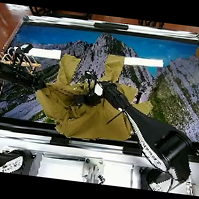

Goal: Fold the shirts.

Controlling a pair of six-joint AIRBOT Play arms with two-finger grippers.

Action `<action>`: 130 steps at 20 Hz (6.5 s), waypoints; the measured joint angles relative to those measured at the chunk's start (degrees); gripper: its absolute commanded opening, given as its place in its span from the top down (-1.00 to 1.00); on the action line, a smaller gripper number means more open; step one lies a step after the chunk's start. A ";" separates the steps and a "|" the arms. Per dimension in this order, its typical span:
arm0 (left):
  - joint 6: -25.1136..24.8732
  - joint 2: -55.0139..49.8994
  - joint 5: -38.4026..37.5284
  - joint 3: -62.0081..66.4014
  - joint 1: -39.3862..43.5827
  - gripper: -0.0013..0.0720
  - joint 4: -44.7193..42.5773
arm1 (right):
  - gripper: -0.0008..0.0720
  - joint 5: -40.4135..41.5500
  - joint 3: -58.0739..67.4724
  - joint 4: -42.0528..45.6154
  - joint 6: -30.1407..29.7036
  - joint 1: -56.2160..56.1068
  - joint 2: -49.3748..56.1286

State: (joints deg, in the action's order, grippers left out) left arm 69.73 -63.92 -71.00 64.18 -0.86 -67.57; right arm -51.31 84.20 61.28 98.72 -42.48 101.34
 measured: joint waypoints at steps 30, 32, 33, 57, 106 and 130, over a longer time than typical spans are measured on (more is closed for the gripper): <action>0.00 0.13 0.02 -0.02 -0.15 0.84 0.07 | 0.82 5.95 -0.02 2.86 1.09 -4.72 -0.44; 0.00 0.17 0.02 -0.02 -0.15 0.84 0.09 | 0.82 5.73 -0.04 4.98 2.78 -3.13 -2.36; 0.02 0.26 -0.02 0.22 -0.15 0.84 0.17 | 0.82 4.72 -0.02 7.02 3.28 -1.88 -4.48; -2.23 3.69 -2.51 -12.33 4.79 0.84 12.59 | -0.63 -30.47 -22.75 35.95 21.97 -6.21 -50.27; 0.48 3.02 1.68 5.57 10.86 0.84 15.21 | 0.82 -40.00 -2.71 40.87 19.58 0.85 -36.76; 16.48 19.39 -20.72 -1.57 2.03 -0.84 -26.40 | 0.82 -23.08 -5.33 28.79 11.52 0.85 -30.91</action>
State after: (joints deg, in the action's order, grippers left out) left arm 86.21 -44.53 -91.72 62.61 1.17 -93.97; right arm -74.39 78.87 90.06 110.24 -41.63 70.43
